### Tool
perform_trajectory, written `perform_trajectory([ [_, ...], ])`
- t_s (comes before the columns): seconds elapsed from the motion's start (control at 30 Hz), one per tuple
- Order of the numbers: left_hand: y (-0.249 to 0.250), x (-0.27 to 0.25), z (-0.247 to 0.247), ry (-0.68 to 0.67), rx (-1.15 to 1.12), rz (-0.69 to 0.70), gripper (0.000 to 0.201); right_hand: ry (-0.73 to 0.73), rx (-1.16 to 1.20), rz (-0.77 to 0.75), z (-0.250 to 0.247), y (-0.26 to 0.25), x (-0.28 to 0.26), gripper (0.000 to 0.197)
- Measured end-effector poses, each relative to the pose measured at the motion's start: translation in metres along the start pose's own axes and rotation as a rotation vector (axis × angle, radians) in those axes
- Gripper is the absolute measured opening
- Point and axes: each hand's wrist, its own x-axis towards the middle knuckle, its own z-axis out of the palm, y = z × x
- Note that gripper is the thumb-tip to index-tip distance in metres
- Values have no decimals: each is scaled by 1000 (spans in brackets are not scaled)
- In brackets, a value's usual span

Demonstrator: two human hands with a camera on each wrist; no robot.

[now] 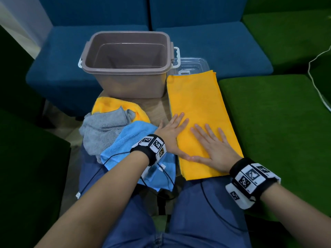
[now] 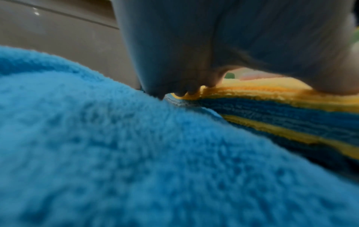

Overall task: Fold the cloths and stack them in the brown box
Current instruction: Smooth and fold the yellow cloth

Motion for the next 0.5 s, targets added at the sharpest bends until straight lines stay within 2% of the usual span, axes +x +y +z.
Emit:
perform_trajectory([
  [0.07,-1,-1,-1,-11,6,6,142,-17,-25,-66,5,-9,5,89],
  [0.13,-3,-2,-2,-11,29,16,144,-3,-37,-51,9,-2,4,90],
  [0.37,0,-2,0,-6,36,5,145,21,205,232,14,44,-28,92],
  [0.5,16,-7,-4,14,118,-41,148,-23,79,281,2,42,-25,102],
])
